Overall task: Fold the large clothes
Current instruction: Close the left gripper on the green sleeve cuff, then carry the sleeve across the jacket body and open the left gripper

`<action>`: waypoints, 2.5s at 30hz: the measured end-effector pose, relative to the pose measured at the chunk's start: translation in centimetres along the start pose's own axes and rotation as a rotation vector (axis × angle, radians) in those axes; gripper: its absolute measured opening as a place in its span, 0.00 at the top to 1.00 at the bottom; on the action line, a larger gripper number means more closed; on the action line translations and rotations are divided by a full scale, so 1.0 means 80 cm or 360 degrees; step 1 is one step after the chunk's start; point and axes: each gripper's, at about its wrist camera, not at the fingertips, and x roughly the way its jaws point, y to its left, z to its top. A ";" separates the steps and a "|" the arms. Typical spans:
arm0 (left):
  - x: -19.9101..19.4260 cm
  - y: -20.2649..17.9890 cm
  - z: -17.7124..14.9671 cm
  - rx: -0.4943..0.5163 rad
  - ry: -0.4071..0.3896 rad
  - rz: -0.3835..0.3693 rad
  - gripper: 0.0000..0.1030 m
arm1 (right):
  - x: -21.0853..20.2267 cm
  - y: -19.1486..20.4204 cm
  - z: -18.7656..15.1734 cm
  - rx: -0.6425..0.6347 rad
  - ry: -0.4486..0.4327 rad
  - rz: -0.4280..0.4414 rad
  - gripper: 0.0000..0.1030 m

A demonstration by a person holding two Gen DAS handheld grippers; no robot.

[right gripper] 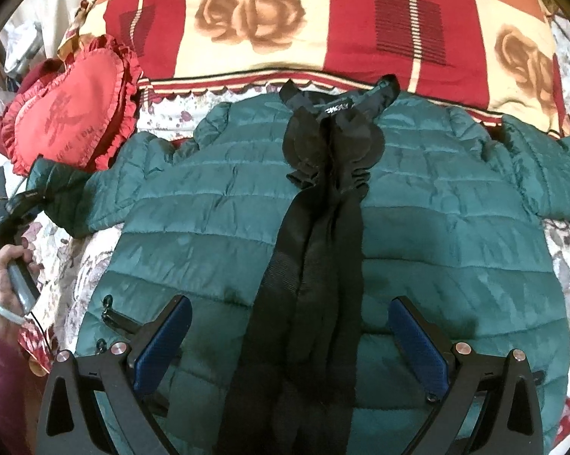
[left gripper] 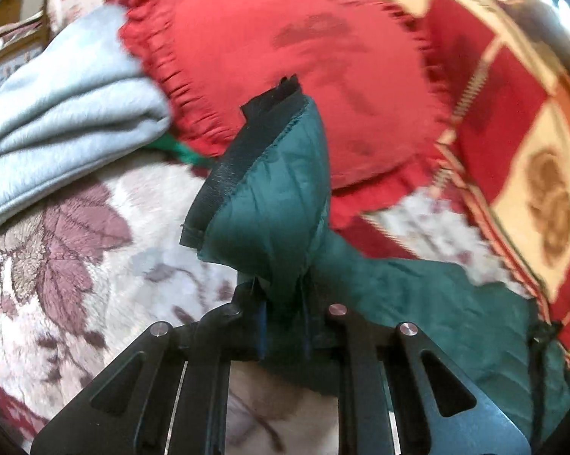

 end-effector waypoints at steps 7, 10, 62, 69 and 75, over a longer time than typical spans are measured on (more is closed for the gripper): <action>-0.060 -0.070 -0.020 0.0135 0.0010 -0.0129 0.88 | -0.030 -0.012 -0.011 0.0014 -0.0047 -0.0006 0.00; -0.077 -0.100 -0.026 0.0191 0.0011 -0.0175 0.88 | -0.045 -0.022 -0.014 0.0030 -0.0074 -0.0012 0.00; -0.104 -0.439 -0.262 0.0781 0.0503 -0.0631 0.91 | -0.085 -0.125 -0.045 0.0295 -0.0116 -0.0024 0.00; -0.103 -0.436 -0.268 0.0798 0.0519 -0.0643 0.83 | -0.083 -0.129 -0.045 0.0306 -0.0107 -0.0058 0.00; -0.111 -0.436 -0.271 0.0828 0.0515 -0.0656 0.77 | -0.079 -0.133 -0.036 0.0284 -0.0121 -0.0116 0.00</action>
